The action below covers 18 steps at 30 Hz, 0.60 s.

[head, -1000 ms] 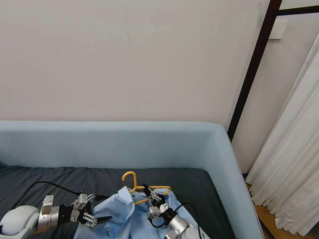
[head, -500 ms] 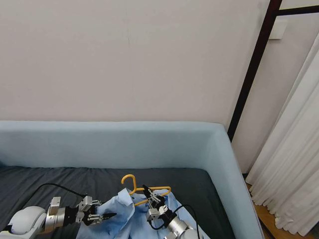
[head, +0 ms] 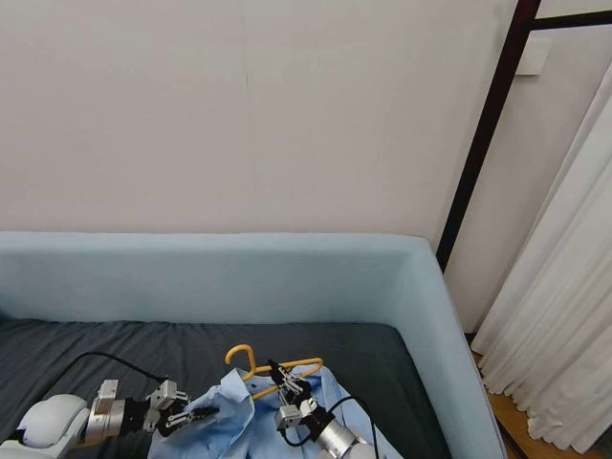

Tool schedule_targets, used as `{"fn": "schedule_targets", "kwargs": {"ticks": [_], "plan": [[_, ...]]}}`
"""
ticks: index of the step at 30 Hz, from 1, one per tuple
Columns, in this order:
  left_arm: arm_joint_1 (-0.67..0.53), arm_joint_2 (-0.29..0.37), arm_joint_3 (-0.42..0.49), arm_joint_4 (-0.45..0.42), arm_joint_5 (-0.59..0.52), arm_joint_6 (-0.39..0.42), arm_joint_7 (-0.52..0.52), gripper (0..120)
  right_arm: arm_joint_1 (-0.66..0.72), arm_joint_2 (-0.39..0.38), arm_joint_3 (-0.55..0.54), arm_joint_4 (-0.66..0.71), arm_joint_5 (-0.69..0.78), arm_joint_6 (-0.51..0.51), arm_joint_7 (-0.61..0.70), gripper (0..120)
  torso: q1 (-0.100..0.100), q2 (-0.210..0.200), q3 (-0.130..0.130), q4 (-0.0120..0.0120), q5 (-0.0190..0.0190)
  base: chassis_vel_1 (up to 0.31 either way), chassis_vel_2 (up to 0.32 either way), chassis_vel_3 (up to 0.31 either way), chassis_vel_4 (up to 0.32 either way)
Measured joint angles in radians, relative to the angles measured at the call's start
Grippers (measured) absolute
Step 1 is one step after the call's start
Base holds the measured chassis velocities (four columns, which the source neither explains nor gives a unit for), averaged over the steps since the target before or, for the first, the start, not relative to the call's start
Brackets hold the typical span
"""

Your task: Pick up the clothes from the sofa and hang them on the clothes hanger.

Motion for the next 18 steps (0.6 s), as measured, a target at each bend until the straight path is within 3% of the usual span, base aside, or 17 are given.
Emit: {"fn": "schedule_targets", "kwargs": {"ticks": [4, 10, 16, 18], "plan": [[0.005, -0.008, -0.007, 0.013, 0.002, -0.006, -0.003, 3, 0.002, 0.001, -0.008, 0.000, 0.021, 0.010, -0.008, 8, 0.000, 0.000, 0.000, -0.0002, 0.0000, 0.000, 0.000, 0.000, 0.000], [-0.006, -0.022, -0.008, 0.039, 0.007, -0.011, -0.005, 2, 0.003, -0.018, -0.026, 0.009, 0.105, 0.040, -0.042, 29, 0.000, 0.000, 0.000, -0.0001, 0.0001, 0.000, 0.000, 0.000, 0.000], [-0.035, -0.035, -0.002, 0.078, 0.009, -0.015, -0.018, 1, -0.004, -0.093, -0.054, 0.050, 0.357, 0.123, -0.152, 52, 0.000, 0.000, 0.000, -0.0003, 0.0001, 0.000, 0.000, 0.000, 0.000], [-0.040, -0.038, -0.001, 0.085, 0.010, -0.016, -0.019, 1, -0.006, -0.105, -0.052, 0.055, 0.381, 0.153, -0.180, 56, 0.000, 0.000, 0.000, -0.0003, 0.0000, 0.000, 0.000, 0.000, 0.000]]}}
